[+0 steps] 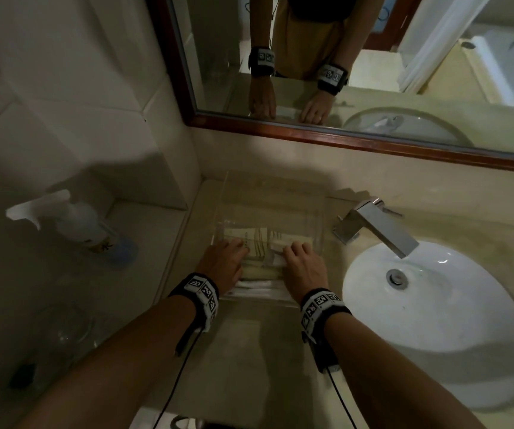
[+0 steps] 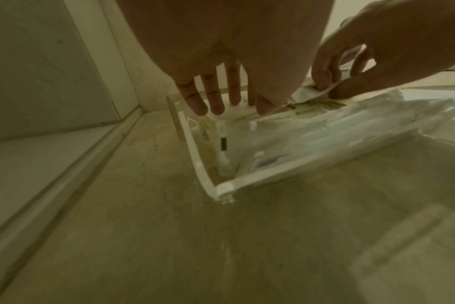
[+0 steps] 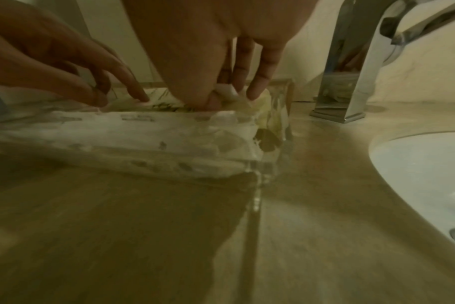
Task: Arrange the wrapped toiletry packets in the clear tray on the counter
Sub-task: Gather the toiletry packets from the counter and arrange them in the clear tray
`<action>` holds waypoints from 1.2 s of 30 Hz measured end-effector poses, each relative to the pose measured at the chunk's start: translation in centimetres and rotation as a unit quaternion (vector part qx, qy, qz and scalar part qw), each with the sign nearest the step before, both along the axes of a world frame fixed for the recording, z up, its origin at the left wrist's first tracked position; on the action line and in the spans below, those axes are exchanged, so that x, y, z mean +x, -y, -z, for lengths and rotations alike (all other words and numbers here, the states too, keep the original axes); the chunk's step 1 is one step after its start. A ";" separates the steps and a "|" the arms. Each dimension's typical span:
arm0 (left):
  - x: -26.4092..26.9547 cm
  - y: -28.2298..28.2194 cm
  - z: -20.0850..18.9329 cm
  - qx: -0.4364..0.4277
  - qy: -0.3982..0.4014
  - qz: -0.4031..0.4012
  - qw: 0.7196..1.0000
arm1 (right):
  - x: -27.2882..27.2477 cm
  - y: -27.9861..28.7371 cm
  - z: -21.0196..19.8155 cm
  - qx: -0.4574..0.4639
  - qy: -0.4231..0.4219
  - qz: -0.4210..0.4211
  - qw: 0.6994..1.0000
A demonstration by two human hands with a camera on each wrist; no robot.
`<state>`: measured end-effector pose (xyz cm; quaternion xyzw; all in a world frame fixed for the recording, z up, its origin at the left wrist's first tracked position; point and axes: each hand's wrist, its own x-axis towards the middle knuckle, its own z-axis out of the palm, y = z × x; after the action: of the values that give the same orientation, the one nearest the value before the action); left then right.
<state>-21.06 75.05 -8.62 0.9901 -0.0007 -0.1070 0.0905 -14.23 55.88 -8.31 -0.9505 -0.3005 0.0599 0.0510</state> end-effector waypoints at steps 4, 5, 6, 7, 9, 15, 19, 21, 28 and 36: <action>0.7 0.8 -0.6 -0.004 0.033 0.016 0.999 | -0.1 0.7 0.1 0.020 -0.006 -0.007 1.000; 0.9 1.1 -0.8 -0.011 0.036 0.019 0.999 | 0.1 0.9 0.0 0.015 -0.002 -0.013 1.000; 1.0 1.3 -0.8 -0.014 0.037 0.022 0.999 | 0.2 1.1 -0.1 0.006 0.000 -0.019 1.000; 1.2 1.5 -0.8 -0.015 0.033 0.027 0.999 | 0.3 1.2 -0.2 -0.002 0.003 -0.023 1.000; 1.4 1.7 -0.5 -0.007 0.012 0.034 0.999 | 0.4 1.3 -0.2 -0.013 0.006 -0.027 1.000; 1.6 1.9 -0.4 0.010 -0.003 0.027 1.000 | 1.2 1.2 -0.3 0.002 -0.056 -0.014 0.998; 1.5 1.7 -0.8 0.021 -0.009 0.024 0.999 | 1.6 0.9 -0.7 -0.004 -0.048 -0.030 0.998; 1.5 1.6 -0.9 0.029 -0.016 0.022 0.999 | 1.7 0.8 -0.8 -0.003 -0.047 -0.028 0.999; 1.6 1.4 -1.1 0.022 -0.011 0.018 1.000 | 1.7 0.4 -0.5 -0.006 -0.044 -0.011 0.999; 1.7 1.3 -1.1 0.015 -0.002 0.020 1.000 | 1.9 1.5 0.2 0.007 -0.035 -0.074 0.997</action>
<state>-19.34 73.77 -7.51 0.9910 -0.0182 -0.1108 0.0735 -12.34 54.36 -8.47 -0.9227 -0.3682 0.0947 0.0639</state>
